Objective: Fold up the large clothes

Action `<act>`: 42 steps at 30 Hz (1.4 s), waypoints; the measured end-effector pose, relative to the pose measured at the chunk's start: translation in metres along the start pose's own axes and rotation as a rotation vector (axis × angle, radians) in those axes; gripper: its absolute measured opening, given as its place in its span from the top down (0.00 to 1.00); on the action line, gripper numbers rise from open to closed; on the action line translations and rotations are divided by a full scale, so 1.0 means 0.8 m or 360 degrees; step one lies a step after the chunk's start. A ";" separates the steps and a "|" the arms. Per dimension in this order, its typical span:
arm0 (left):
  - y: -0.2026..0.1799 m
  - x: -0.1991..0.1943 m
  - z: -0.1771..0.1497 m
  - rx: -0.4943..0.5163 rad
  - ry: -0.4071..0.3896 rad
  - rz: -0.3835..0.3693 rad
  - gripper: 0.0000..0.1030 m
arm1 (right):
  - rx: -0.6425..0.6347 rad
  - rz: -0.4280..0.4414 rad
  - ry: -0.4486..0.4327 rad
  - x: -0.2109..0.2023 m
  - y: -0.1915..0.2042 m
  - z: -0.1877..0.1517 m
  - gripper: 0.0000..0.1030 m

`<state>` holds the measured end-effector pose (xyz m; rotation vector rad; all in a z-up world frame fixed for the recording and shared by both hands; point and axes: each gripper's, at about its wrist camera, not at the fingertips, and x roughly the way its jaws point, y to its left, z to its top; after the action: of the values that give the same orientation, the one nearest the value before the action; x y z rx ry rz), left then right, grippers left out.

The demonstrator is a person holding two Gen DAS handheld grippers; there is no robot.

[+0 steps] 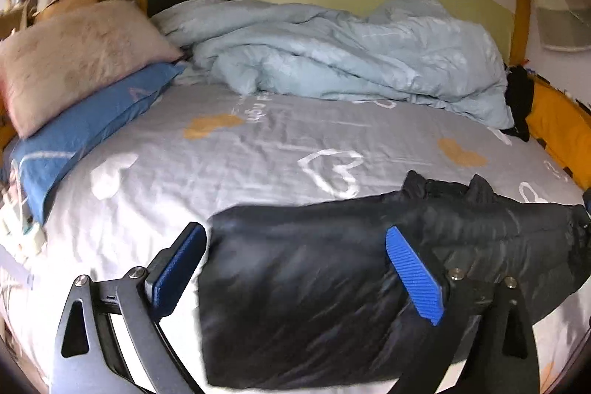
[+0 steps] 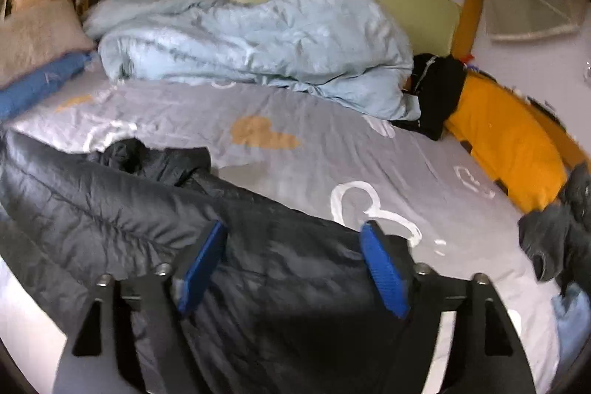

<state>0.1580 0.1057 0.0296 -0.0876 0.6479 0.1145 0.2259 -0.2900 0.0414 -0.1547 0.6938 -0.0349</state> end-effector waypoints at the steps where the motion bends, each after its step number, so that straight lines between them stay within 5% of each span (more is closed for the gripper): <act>1: 0.005 -0.006 -0.005 -0.0025 0.0002 0.0012 0.05 | 0.0030 -0.0018 -0.0020 -0.007 -0.009 -0.003 0.22; 3: 0.019 -0.013 -0.013 -0.0100 0.0026 -0.0012 0.05 | 0.0103 -0.0053 -0.0025 -0.022 -0.031 -0.007 0.22; 6: 0.038 -0.007 -0.027 -0.0209 0.0163 -0.0148 0.06 | 0.0203 0.0077 0.0040 -0.036 -0.056 -0.016 0.22; 12: 0.026 0.034 -0.049 -0.0079 0.0437 -0.0248 0.57 | 0.0277 0.0209 0.0230 -0.023 -0.073 -0.052 0.21; 14: 0.022 0.033 -0.051 -0.0075 0.0425 -0.0249 0.79 | 0.0303 0.0289 0.0350 -0.003 -0.076 -0.057 0.24; 15: 0.021 0.029 -0.050 -0.0070 0.0385 -0.0246 0.94 | 0.0351 0.0349 0.0413 0.007 -0.078 -0.061 0.43; 18: 0.017 0.014 -0.038 -0.0057 0.0241 -0.0249 0.96 | 0.0408 0.0429 0.0417 0.009 -0.073 -0.063 0.87; 24: 0.016 0.030 0.015 -0.0126 0.0169 -0.0244 0.96 | 0.0298 0.0259 0.0031 -0.021 -0.056 -0.017 0.93; 30: 0.011 0.092 0.027 -0.0075 0.0312 -0.0147 0.95 | 0.0314 0.0177 0.0133 0.032 -0.052 0.016 0.93; 36: 0.007 0.125 0.003 -0.0021 0.0355 -0.0061 0.87 | 0.0325 0.0165 0.0238 0.078 -0.050 0.001 0.90; 38: 0.005 0.123 0.000 -0.0008 0.0322 -0.0017 0.82 | 0.0310 0.0132 0.0225 0.083 -0.050 0.000 0.81; 39: 0.006 0.118 0.001 -0.0015 0.0292 -0.0002 0.82 | 0.0318 0.0098 0.0211 0.084 -0.051 -0.001 0.67; 41: 0.008 0.099 0.005 -0.0024 0.0206 0.0043 0.59 | 0.0346 -0.0060 0.0197 0.081 -0.055 -0.004 0.38; 42: 0.009 0.089 0.008 -0.0029 0.0156 0.0077 0.26 | 0.0349 -0.0123 0.0195 0.079 -0.055 -0.005 0.32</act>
<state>0.2170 0.1195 -0.0090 -0.0955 0.7470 0.1633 0.2727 -0.3392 0.0054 0.0315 0.8011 -0.1949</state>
